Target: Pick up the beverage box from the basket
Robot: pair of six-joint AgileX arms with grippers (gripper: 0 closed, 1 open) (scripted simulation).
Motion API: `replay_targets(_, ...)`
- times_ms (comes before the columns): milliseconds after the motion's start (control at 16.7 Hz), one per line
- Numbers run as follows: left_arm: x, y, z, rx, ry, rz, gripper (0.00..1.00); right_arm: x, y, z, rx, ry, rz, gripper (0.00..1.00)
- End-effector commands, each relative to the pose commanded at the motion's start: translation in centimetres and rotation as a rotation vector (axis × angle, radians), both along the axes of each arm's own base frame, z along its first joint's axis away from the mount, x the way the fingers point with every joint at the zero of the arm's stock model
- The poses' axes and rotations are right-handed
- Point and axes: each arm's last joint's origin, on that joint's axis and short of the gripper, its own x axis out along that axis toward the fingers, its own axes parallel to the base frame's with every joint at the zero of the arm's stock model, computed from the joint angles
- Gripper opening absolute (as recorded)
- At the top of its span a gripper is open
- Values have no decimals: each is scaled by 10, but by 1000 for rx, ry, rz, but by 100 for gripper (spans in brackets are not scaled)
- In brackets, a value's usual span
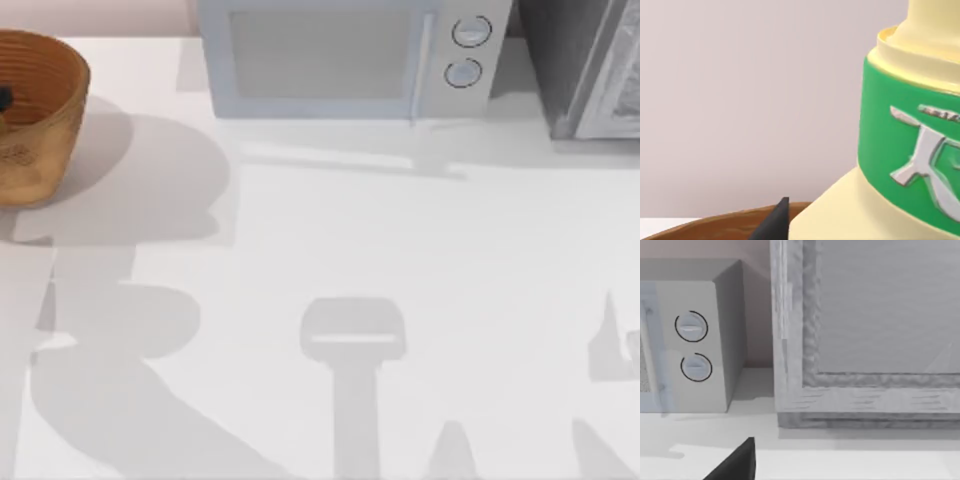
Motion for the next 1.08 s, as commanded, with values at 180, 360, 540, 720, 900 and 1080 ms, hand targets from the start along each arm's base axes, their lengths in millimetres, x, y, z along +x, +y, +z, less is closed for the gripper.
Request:
replay_targets(180,-2,3,9,7,-20,7,0,0,0,0,0,0,0,100)
replay_targets(360,0,3,16,1,-2,7,0,0,0,0,0,0,0,100)
replay_targets(540,5,4,43,2,-7,7,0,0,0,0,0,0,0,100)
replay_targets(720,8,5,79,7,-17,7,0,0,0,0,0,0,0,100)
replay_targets(900,6,4,116,9,-22,6,0,0,0,0,0,0,0,100)
replay_targets(1080,1,3,145,9,-22,6,0,0,0,0,0,0,0,100)
